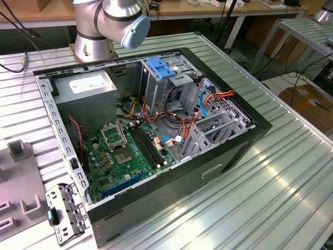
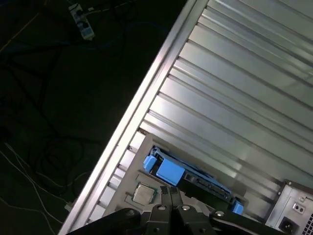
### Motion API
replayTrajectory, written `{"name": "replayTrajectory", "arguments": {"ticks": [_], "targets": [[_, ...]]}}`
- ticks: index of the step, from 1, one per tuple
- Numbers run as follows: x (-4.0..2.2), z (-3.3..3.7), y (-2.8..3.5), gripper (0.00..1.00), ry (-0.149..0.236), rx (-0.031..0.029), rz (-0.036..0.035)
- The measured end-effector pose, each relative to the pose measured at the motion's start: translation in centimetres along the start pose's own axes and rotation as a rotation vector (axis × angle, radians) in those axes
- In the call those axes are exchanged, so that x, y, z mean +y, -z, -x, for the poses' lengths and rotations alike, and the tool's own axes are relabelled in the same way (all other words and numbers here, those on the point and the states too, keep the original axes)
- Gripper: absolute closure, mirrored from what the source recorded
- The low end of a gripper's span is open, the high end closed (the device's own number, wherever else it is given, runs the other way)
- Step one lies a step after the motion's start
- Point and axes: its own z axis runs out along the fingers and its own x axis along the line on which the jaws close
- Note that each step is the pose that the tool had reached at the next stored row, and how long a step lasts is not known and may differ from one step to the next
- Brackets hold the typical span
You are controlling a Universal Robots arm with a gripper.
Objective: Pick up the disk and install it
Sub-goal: 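Pick up the disk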
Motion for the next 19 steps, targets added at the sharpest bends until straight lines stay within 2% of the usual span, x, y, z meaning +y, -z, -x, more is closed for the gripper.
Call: {"name": "replayTrajectory", "arguments": {"ticks": [6,10,13,14,15,17,19], "targets": [[0.00,0.00,-0.01,0.89,0.086,0.0025,0.0007],[0.00,0.00,-0.01,0.89,0.163,0.0054,0.0016],[0.00,0.00,-0.02,0.89,0.257,0.0088,0.0029],[0.08,0.06,-0.05,0.89,0.272,0.0068,0.0008],[0.16,0.10,-0.10,0.89,0.285,0.0007,-0.0051],[0.19,0.11,-0.17,0.89,0.303,-0.0056,-0.0106],[0.18,0.12,-0.25,0.89,0.338,-0.0075,-0.0123]]}}
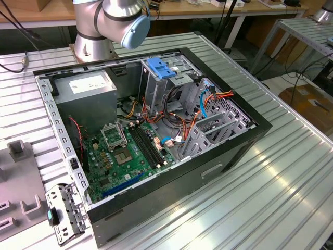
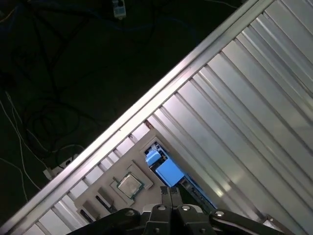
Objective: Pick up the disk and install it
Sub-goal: 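Pick up the disk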
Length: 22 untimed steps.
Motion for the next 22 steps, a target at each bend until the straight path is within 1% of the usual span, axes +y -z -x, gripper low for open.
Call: {"name": "replayTrajectory", "arguments": {"ticks": [1,7,8,10,11,14,15,22], "targets": [[0.01,-0.01,-0.07,0.89,0.037,0.0009,0.0011],[0.01,-0.01,-0.29,0.89,0.155,0.0032,0.0048],[0.01,-0.02,-0.33,0.89,0.186,0.0037,0.0057],[0.00,-0.02,-0.37,0.89,0.227,0.0039,0.0062],[0.00,-0.02,-0.40,0.89,0.251,0.0034,0.0057],[-0.01,-0.02,-0.50,0.89,0.297,0.0006,0.0018],[0.00,-0.02,-0.56,0.89,0.325,0.0000,0.0011],[-0.01,-0.04,-0.91,0.89,0.448,-0.0015,-0.0014]]}}
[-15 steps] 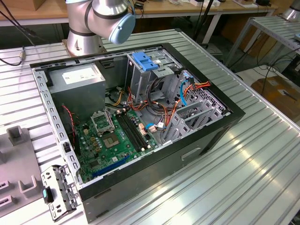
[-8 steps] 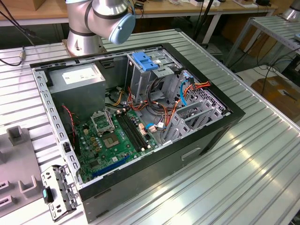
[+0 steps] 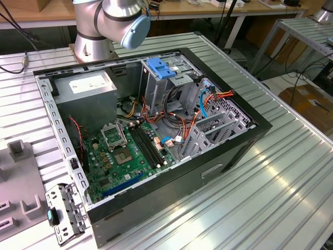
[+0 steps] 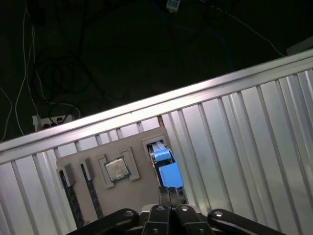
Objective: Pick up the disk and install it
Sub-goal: 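Pick up the disk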
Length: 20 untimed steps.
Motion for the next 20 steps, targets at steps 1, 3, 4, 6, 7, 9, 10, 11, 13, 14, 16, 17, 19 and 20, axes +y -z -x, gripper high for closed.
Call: {"name": "replayTrajectory", "arguments": {"ticks": [1,3,4,6,7,9,10,11,13,14,16,17,19,20], "targets": [[0.00,0.00,-0.07,0.89,0.016,-0.0001,-0.0003],[0.01,0.02,-0.23,0.89,0.042,-0.0004,-0.0010],[0.01,0.02,-0.29,0.89,0.049,-0.0006,-0.0013],[0.01,0.04,-0.37,0.83,0.058,-0.0006,-0.0010],[0.02,0.04,-0.42,0.76,0.064,-0.0006,-0.0008],[0.02,0.04,-0.56,0.76,0.089,-0.0007,0.0001],[0.02,0.04,-0.66,0.71,0.109,-0.0007,0.0008],[0.02,0.03,-0.74,0.64,0.126,-0.0006,0.0016],[0.02,0.02,-1.00,0.58,0.171,-0.0006,0.0032],[0.02,0.02,-1.21,0.58,0.182,-0.0005,0.0037],[0.01,0.01,-1.58,0.52,0.184,-0.0005,0.0038],[0.01,0.01,-1.78,0.52,0.186,-0.0006,0.0038],[0.02,-0.01,-2.20,0.52,0.189,-0.0005,0.0041],[0.02,-0.01,-2.42,0.52,0.192,-0.0005,0.0041]]}}
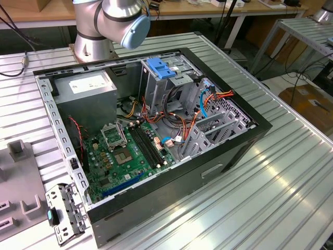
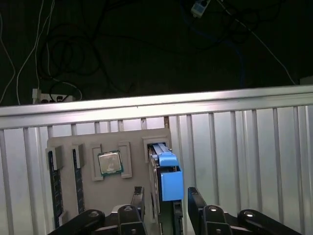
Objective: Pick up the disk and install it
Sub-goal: 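Pick up the disk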
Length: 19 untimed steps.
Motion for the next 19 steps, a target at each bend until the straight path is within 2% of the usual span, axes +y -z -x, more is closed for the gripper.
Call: {"name": "replayTrajectory", "arguments": {"ticks": [6,9,12,15,16,19], "targets": [[0.02,-0.03,-1.20,0.52,0.020,-0.0008,0.0008],[0.09,0.02,-1.76,0.52,0.024,-0.0038,0.0012],[0.13,0.17,-1.93,0.52,0.025,-0.0078,0.0016],[0.46,0.14,-2.38,0.52,0.025,-0.0085,0.0014],[0.52,0.13,-2.49,0.52,0.025,-0.0120,0.0020],[0.52,0.13,-2.49,0.52,0.025,-0.0129,0.0019]]}}
